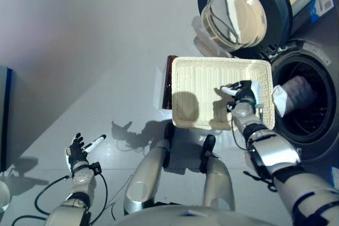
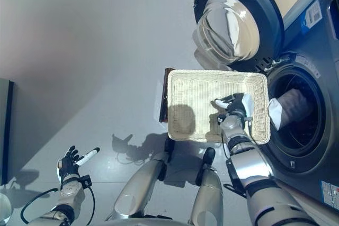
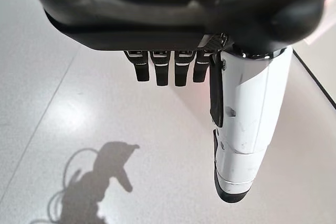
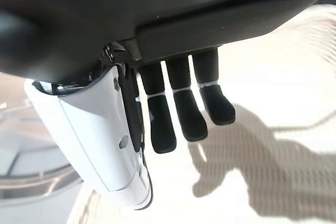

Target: Pick up the clothes and place them into the washing machine

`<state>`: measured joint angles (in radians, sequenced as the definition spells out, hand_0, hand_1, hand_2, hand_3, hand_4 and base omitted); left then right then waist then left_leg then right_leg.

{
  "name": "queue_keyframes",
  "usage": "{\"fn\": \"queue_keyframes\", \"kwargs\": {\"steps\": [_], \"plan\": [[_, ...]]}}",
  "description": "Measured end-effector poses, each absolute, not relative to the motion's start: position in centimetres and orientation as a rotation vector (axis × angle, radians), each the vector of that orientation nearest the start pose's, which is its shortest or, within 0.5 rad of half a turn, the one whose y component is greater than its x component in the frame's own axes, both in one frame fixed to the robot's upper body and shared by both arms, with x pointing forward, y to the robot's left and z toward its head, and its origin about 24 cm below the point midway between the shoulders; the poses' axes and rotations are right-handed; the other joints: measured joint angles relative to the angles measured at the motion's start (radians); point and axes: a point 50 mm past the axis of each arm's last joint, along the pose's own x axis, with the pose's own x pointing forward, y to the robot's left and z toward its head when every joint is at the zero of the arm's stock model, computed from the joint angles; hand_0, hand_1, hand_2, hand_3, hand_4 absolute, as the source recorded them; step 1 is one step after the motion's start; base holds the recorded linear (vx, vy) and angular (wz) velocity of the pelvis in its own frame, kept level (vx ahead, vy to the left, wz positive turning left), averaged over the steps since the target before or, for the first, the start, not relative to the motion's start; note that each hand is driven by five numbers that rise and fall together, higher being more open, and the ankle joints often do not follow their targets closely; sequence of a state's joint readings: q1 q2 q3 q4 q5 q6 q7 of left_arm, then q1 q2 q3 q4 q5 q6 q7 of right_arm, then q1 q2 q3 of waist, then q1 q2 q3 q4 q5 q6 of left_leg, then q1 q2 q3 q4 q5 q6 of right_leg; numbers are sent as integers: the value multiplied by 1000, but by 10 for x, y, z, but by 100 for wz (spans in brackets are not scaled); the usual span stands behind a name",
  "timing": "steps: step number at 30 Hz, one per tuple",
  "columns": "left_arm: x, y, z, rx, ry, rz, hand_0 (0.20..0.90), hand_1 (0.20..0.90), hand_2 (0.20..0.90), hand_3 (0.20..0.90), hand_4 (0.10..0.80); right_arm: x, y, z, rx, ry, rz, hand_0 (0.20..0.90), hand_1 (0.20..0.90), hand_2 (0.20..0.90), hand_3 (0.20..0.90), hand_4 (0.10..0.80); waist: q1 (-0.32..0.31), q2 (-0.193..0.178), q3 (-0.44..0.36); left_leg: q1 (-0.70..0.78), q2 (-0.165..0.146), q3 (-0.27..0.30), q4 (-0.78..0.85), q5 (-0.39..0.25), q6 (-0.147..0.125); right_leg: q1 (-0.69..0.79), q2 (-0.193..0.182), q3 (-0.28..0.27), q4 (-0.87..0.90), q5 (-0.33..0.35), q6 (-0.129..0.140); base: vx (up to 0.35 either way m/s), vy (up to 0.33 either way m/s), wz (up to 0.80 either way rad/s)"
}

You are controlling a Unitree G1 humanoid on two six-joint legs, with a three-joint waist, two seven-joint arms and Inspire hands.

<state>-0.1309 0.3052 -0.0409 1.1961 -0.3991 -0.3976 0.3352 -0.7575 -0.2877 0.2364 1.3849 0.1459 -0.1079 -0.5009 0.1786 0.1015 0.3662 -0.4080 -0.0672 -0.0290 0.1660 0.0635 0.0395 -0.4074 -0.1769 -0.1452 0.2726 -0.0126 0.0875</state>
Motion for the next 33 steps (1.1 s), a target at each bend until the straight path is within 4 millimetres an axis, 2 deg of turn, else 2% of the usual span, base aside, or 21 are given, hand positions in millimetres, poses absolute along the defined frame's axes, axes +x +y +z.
{"fn": "queue_keyframes", "kwargs": {"steps": [1, 3, 10, 11, 12, 15, 16, 18, 20, 23, 26, 27, 30, 31, 33], "plan": [[167, 280, -108, 109, 623, 649, 900, 900, 900, 900, 800, 333, -226, -7, -467, 449, -471, 900, 900, 900, 900, 800, 1, 1, -7, 0, -2, -2, -2, 0, 0, 0, 0, 0, 0, 0, 0, -35, 28, 1], [168, 277, -108, 100, 617, 641, 900, 900, 900, 900, 800, 333, -226, -7, -461, 448, -471, 900, 900, 900, 900, 800, 4, 5, -7, -2, -2, 3, -2, 2, 1, -3, -4, -1, 1, 1, 1, -18, 14, 1], [151, 248, -120, 68, 645, 570, 900, 900, 900, 900, 800, 327, -260, 0, -429, 453, -596, 900, 900, 900, 900, 800, 4, 33, -25, 12, -5, -6, -15, 4, -2, 24, -1, -4, -33, 9, 10, 91, -16, 3], [151, 246, -121, 69, 649, 562, 900, 900, 900, 900, 800, 323, -264, -4, -365, 462, -624, 900, 900, 900, 900, 800, 3, 34, -26, 26, -3, -6, -23, 4, -2, 38, 1, -4, -39, 10, 10, 128, -9, -3], [149, 242, -122, 70, 653, 548, 900, 900, 900, 900, 800, 311, -271, -14, -226, 487, -697, 900, 900, 900, 900, 800, 9, 36, -30, 61, -1, -8, -41, 4, -2, 75, 0, -7, -62, 13, 11, 148, 7, -2], [134, 241, -126, 86, 679, 521, 900, 900, 900, 900, 800, 285, -282, -37, 24, 548, -832, 900, 900, 900, 900, 800, 14, 27, -86, 99, 0, -7, -79, 4, -1, 109, 1, -8, -97, 14, 13, 148, 25, -6], [125, 240, -128, 95, 694, 509, 900, 900, 900, 900, 800, 272, -287, -47, 172, 566, -911, 900, 900, 900, 900, 800, 16, 25, -119, 110, 0, -4, -95, 6, 0, 122, 4, -7, -118, 21, 16, 65, 28, -11], [122, 238, -130, 109, 715, 485, 900, 900, 900, 900, 800, 259, -292, -57, 308, 574, -988, 900, 900, 900, 900, 800, 6, 23, -140, 128, 0, -2, -113, 17, 10, 145, 11, -7, -151, 39, 26, 101, 42, -6], [121, 236, -131, 109, 719, 465, 900, 900, 900, 900, 800, 246, -290, -69, 447, 579, -1043, 900, 900, 900, 900, 800, 1, 12, -155, 164, 1, 6, -137, 16, 11, 177, 14, -5, -180, 42, 25, 158, 79, -13], [124, 236, -130, 109, 713, 455, 900, 900, 900, 900, 800, 238, -283, -77, 586, 558, -1088, 900, 900, 900, 900, 800, -4, 1, -171, 185, 0, 16, -150, 13, 11, 195, 14, -2, -192, 42, 21, 73, 34, -10], [124, 236, -131, 113, 718, 453, 900, 900, 900, 900, 800, 231, -280, -84, 637, 567, -1103, 900, 900, 900, 900, 800, -4, 0, -175, 213, -3, 22, -151, 5, 19, 225, 10, -2, -200, 41, 20, 135, 79, -1], [118, 237, -133, 119, 742, 456, 900, 900, 900, 900, 800, 225, -276, -89, 690, 555, -1130, 900, 900, 900, 900, 800, -6, -1, -199, 222, -13, 22, -151, -1, 27, 231, 6, -1, -196, 39, 19, 120, 96, -1], [109, 237, -136, 136, 774, 451, 900, 900, 900, 900, 800, 212, -273, -98, 719, 575, -1157, 900, 900, 900, 900, 800, -16, 4, -204, 271, -23, 24, -146, -18, 48, 263, -10, 4, -153, 19, 31, 86, 73, 0], [103, 238, -138, 147, 794, 448, 900, 900, 900, 900, 800, 209, -269, -102, 729, 579, -1167, 900, 900, 900, 900, 800, -27, 5, -205, 290, -30, 22, -141, -22, 59, 261, -22, 7, -97, -9, 27, 23, 31, -2], [97, 238, -139, 151, 809, 448, 900, 900, 900, 900, 800, 207, -265, -104, 748, 590, -1170, 900, 900, 900, 900, 800, -30, 4, -206, 304, -36, 31, -128, -33, 74, 253, -30, 7, -52, -24, 22, 66, -33, -27]]}}
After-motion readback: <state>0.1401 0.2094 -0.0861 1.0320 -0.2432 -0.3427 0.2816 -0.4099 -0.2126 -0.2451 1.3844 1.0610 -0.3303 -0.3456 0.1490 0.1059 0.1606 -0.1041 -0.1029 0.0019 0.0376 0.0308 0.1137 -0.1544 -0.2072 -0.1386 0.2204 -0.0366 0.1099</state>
